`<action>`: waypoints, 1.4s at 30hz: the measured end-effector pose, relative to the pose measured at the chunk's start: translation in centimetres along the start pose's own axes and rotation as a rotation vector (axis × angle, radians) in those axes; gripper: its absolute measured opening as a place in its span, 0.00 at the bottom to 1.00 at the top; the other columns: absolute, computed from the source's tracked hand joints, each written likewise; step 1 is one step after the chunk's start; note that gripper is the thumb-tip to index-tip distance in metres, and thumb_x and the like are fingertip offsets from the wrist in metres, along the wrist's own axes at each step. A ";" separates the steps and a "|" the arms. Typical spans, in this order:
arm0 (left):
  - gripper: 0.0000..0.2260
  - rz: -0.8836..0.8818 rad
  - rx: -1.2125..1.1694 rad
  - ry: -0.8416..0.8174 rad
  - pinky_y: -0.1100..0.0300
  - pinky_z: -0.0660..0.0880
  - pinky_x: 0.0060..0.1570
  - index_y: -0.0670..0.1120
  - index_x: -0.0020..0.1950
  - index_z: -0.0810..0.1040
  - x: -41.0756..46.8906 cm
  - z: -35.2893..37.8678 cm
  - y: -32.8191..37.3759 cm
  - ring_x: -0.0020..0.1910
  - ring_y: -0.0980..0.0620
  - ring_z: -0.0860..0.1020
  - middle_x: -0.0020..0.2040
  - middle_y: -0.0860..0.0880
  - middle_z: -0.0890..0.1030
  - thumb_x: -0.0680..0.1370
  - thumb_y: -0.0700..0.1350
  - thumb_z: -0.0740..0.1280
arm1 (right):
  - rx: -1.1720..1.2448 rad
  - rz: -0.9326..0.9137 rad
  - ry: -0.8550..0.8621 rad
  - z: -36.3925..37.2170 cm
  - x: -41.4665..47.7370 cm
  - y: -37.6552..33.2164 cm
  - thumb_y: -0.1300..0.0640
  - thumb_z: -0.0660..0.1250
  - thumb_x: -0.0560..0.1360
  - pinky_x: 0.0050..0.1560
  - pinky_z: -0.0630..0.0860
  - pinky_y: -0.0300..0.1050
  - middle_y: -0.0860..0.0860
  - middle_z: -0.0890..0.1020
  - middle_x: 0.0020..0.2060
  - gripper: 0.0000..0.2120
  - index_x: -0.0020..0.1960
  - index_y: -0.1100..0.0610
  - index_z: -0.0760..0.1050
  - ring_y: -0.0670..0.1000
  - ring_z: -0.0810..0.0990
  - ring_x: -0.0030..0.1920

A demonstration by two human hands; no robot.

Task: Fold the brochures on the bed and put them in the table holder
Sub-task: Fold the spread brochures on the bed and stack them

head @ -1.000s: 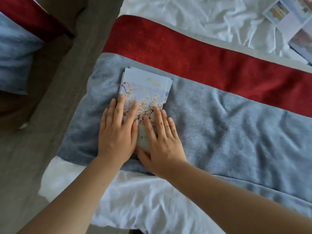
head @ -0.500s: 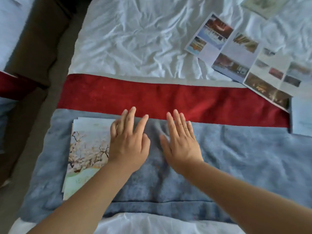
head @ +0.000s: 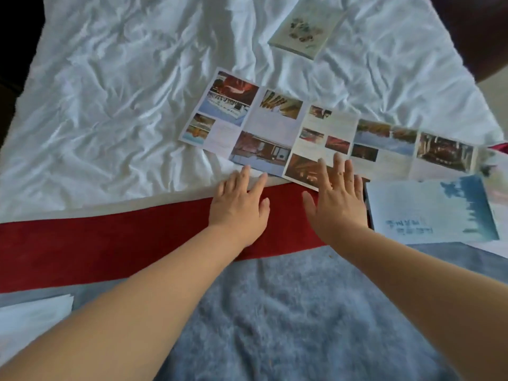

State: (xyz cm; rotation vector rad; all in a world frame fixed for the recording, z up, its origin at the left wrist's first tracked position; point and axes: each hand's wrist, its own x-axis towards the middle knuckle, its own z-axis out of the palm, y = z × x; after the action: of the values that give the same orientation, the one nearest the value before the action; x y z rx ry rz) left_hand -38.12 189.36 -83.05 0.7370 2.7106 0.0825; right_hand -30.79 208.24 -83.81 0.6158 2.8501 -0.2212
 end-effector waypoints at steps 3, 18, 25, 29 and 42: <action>0.28 0.028 0.049 0.008 0.44 0.53 0.77 0.56 0.83 0.48 3.3 0.0 2.4 0.81 0.41 0.53 0.84 0.43 0.49 0.84 0.59 0.51 | -0.008 0.113 -0.046 0.1 1.6 4.3 0.35 0.45 0.83 0.81 0.35 0.59 0.57 0.32 0.81 0.36 0.84 0.48 0.36 0.59 0.30 0.81; 0.25 0.373 0.012 -0.028 0.46 0.49 0.78 0.60 0.82 0.53 7.3 2.9 19.2 0.82 0.47 0.49 0.84 0.51 0.50 0.84 0.61 0.48 | 0.160 -0.013 -0.112 3.1 -7.1 11.5 0.25 0.38 0.78 0.80 0.34 0.61 0.60 0.36 0.82 0.44 0.83 0.51 0.33 0.62 0.30 0.80; 0.24 0.327 -0.044 -0.019 0.47 0.51 0.78 0.58 0.80 0.63 4.6 3.0 16.4 0.82 0.51 0.51 0.83 0.54 0.56 0.84 0.60 0.48 | 0.358 0.090 -0.321 2.3 -12.0 5.7 0.39 0.50 0.83 0.82 0.43 0.60 0.60 0.23 0.76 0.40 0.83 0.54 0.32 0.61 0.26 0.79; 0.24 0.271 -0.047 -0.023 0.47 0.51 0.78 0.58 0.80 0.63 2.2 2.7 12.7 0.82 0.53 0.50 0.83 0.55 0.56 0.84 0.60 0.48 | 0.249 -0.045 -0.311 0.7 -10.0 6.8 0.42 0.65 0.80 0.80 0.43 0.60 0.58 0.29 0.80 0.44 0.83 0.49 0.38 0.62 0.30 0.80; 0.25 0.134 -0.259 0.132 0.47 0.59 0.75 0.53 0.78 0.69 -6.0 3.1 7.2 0.80 0.49 0.60 0.81 0.50 0.63 0.83 0.60 0.53 | 0.125 0.051 -0.430 -1.8 -7.3 3.9 0.29 0.69 0.72 0.44 0.71 0.48 0.48 0.77 0.40 0.26 0.50 0.52 0.74 0.53 0.79 0.44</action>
State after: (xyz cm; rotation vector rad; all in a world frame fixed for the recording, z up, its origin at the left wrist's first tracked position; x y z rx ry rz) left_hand -28.75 192.43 -83.22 0.8584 2.6963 0.5204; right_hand -22.98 209.22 -80.74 0.5813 2.4178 -0.4645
